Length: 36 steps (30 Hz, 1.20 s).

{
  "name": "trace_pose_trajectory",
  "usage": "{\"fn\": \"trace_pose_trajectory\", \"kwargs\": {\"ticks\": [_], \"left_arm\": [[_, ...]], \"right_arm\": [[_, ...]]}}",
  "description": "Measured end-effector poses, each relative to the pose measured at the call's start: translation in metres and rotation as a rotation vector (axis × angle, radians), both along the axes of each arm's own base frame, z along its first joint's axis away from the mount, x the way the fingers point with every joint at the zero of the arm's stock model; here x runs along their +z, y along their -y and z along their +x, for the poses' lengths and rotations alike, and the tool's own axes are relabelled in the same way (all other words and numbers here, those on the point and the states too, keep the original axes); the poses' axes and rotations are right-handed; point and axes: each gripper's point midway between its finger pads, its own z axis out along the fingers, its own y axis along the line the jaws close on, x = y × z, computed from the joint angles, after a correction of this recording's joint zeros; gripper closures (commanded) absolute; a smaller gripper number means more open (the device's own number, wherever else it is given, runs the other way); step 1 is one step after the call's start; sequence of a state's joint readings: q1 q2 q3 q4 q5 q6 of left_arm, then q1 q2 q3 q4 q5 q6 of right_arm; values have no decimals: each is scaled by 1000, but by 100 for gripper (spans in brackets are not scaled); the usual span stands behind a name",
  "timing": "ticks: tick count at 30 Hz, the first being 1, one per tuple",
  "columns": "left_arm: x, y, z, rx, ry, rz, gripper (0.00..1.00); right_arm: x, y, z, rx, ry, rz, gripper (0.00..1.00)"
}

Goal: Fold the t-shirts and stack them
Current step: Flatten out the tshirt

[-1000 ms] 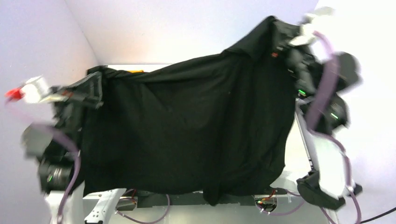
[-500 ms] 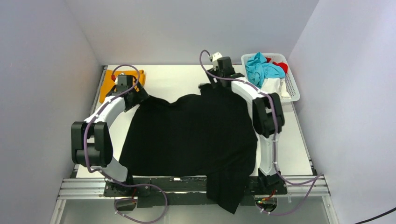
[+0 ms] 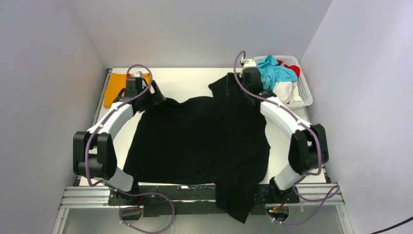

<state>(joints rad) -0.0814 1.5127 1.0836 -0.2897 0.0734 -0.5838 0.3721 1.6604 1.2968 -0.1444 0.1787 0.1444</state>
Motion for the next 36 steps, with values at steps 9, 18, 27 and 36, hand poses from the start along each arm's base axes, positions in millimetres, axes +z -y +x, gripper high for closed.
{"fn": "trace_pose_trajectory", "kwargs": {"ticks": [9, 18, 27, 36], "left_arm": [[-43, 45, 26, -144, -79, -40, 1], [-82, 61, 95, -151, -97, -54, 1], [-77, 55, 210, -36, -4, -51, 1], [-84, 11, 191, 43, -105, -42, 1]], "right_arm": [[-105, -19, -90, 93, -285, 174, 0], [-146, -22, -104, 84, -402, 181, 0], [-159, -4, -102, 8, -416, 118, 0], [-162, 10, -111, -25, -433, 82, 0]]}}
